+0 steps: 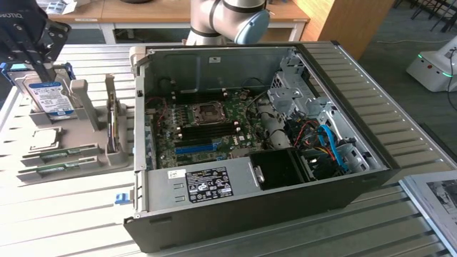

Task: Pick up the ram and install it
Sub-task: 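Reach for the ram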

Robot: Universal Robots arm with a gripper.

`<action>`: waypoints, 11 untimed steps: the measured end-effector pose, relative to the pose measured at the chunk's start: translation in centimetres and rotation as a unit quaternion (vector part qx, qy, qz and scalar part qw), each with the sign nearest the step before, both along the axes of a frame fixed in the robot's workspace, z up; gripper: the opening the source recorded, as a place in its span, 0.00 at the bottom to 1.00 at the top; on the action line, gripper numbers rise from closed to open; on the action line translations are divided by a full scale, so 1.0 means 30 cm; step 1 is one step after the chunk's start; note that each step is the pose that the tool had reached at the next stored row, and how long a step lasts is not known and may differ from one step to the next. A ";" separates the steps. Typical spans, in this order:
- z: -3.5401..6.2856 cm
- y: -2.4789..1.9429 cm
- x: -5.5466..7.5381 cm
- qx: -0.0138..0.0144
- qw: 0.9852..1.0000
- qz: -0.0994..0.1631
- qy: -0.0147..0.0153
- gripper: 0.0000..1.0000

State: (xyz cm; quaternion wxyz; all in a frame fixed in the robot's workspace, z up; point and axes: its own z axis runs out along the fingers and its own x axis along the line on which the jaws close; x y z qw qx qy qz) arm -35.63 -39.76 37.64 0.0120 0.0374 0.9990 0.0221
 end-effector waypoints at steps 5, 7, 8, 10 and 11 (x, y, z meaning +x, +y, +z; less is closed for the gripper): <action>-0.002 0.000 -0.030 0.000 1.000 0.000 0.000 0.10; -0.003 0.000 -0.043 0.000 1.000 0.000 0.000 0.10; -0.003 0.000 -0.049 0.000 1.000 0.000 0.001 0.10; -0.004 0.000 -0.062 0.000 1.000 0.000 0.001 0.10; -0.004 0.000 -0.067 0.000 1.000 0.000 0.001 0.10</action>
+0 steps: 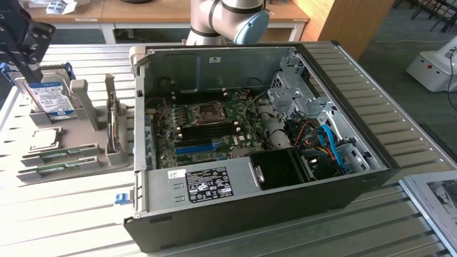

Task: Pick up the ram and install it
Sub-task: 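Reach for the ram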

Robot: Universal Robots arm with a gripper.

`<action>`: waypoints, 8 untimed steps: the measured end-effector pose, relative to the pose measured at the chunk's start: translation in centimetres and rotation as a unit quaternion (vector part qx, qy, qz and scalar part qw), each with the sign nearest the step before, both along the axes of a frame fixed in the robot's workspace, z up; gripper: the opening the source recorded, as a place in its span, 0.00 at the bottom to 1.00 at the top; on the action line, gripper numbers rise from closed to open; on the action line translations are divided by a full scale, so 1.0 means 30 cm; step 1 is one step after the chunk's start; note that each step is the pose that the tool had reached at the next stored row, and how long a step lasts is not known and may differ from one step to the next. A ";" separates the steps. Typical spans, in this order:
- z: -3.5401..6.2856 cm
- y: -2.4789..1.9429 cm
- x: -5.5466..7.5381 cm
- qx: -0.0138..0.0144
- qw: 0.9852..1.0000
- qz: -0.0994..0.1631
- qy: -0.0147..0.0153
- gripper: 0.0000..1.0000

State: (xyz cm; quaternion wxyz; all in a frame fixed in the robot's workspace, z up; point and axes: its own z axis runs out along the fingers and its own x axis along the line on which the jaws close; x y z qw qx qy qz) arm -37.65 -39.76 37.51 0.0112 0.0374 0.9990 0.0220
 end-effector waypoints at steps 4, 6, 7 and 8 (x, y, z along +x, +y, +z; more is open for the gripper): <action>-0.002 0.000 -0.025 0.000 1.000 0.000 0.001 0.10; -0.003 0.000 -0.037 0.000 1.000 0.000 0.001 0.10; -0.003 0.000 -0.043 0.000 1.000 0.000 0.001 0.10; -0.004 0.000 -0.049 0.000 1.000 0.000 0.001 0.10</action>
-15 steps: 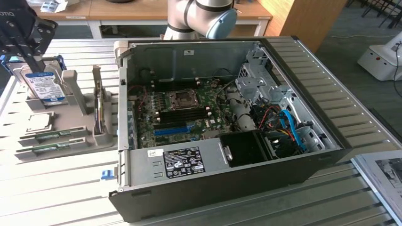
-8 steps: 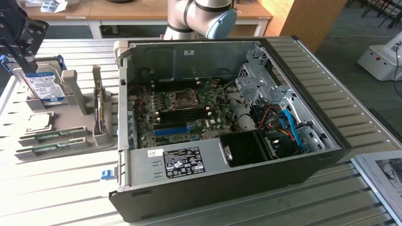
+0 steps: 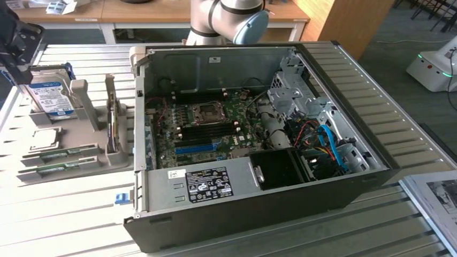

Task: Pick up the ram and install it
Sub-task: 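Reach for the ram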

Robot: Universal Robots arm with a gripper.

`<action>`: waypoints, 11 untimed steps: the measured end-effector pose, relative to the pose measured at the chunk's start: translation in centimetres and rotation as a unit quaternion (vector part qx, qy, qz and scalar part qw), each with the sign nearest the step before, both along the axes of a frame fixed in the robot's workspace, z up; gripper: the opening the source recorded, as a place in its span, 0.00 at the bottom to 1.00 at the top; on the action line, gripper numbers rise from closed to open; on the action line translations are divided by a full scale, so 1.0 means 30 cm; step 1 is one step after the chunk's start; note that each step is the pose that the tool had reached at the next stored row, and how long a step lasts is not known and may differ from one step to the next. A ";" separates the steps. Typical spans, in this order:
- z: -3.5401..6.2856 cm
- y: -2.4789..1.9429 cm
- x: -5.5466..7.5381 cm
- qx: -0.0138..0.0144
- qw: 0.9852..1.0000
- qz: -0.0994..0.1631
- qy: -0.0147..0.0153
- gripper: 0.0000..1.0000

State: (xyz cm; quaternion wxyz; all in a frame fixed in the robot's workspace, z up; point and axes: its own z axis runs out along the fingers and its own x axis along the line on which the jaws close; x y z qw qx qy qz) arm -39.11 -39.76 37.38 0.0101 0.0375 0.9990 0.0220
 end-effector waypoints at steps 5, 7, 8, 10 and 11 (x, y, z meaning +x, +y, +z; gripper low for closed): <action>-0.002 0.000 -0.025 0.000 1.000 0.000 0.001 0.10; -0.002 0.000 -0.026 0.000 1.000 0.000 0.001 0.10; -0.002 0.000 -0.026 0.000 1.000 0.000 0.001 0.10; -0.002 0.000 -0.026 0.000 1.000 0.000 0.001 0.10; -0.002 0.000 -0.026 0.000 1.000 0.000 0.001 0.10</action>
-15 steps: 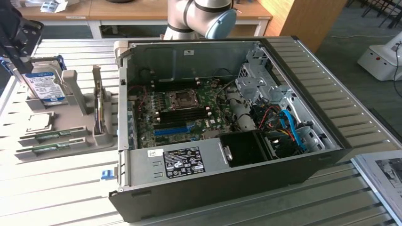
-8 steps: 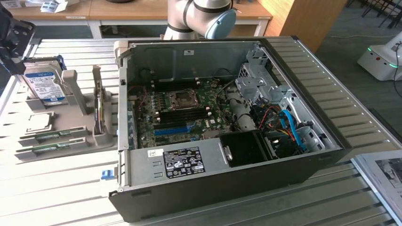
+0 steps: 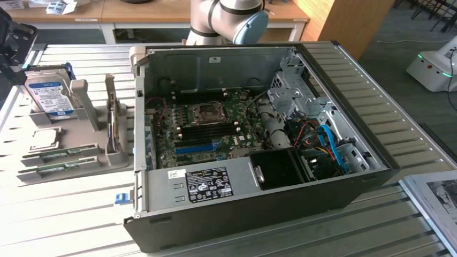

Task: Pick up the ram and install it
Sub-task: 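Reach for the ram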

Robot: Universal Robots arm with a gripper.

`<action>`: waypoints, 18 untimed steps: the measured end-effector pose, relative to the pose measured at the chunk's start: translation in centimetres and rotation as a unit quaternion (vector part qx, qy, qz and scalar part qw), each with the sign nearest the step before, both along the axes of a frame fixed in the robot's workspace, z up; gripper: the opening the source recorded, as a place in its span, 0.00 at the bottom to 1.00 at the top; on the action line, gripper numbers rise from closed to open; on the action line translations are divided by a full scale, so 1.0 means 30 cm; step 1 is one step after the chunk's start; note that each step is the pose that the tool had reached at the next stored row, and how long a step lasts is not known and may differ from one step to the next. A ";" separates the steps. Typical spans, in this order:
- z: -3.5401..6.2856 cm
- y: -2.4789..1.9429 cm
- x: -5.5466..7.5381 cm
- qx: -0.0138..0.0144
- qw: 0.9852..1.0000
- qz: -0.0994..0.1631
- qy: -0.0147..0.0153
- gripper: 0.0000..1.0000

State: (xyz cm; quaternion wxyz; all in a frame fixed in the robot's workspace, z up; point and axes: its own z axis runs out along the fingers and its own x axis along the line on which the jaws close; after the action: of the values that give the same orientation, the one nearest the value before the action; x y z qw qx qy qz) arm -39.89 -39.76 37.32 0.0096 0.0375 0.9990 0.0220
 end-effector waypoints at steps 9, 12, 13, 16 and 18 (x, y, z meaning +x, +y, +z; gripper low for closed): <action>0.000 0.000 0.000 0.000 1.000 0.006 0.000 0.10; 0.000 0.000 0.000 0.000 1.000 0.012 0.000 0.10; 0.000 0.000 0.000 0.000 1.000 0.015 0.000 0.10; 0.000 0.000 0.000 0.000 1.000 0.024 0.000 0.10; 0.000 0.000 0.000 0.000 1.000 0.025 0.000 0.10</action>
State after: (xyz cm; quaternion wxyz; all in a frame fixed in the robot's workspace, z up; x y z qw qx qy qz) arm -39.89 -39.76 37.32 0.0090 0.0123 0.9996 0.0222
